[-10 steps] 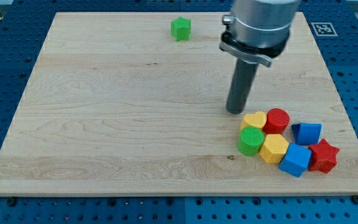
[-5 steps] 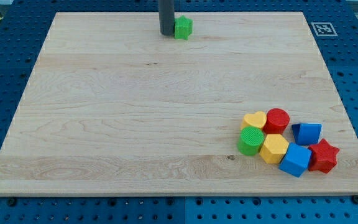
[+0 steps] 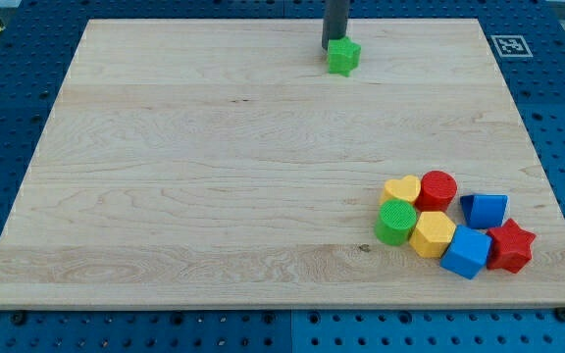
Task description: Move green star close to red circle
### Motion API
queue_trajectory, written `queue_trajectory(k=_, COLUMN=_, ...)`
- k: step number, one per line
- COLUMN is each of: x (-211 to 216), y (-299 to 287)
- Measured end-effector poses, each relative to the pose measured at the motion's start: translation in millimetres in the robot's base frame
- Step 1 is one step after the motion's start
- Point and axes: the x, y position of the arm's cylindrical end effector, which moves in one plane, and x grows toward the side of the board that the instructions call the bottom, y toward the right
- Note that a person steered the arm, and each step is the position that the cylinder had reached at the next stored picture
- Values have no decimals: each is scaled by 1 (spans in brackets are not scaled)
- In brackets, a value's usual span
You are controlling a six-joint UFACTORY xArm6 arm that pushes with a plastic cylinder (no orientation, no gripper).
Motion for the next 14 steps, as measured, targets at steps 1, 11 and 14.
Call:
queue_trajectory(k=1, x=37, y=0)
queue_trajectory(k=11, x=115, y=178)
queue_trajectory(k=14, x=184, y=160)
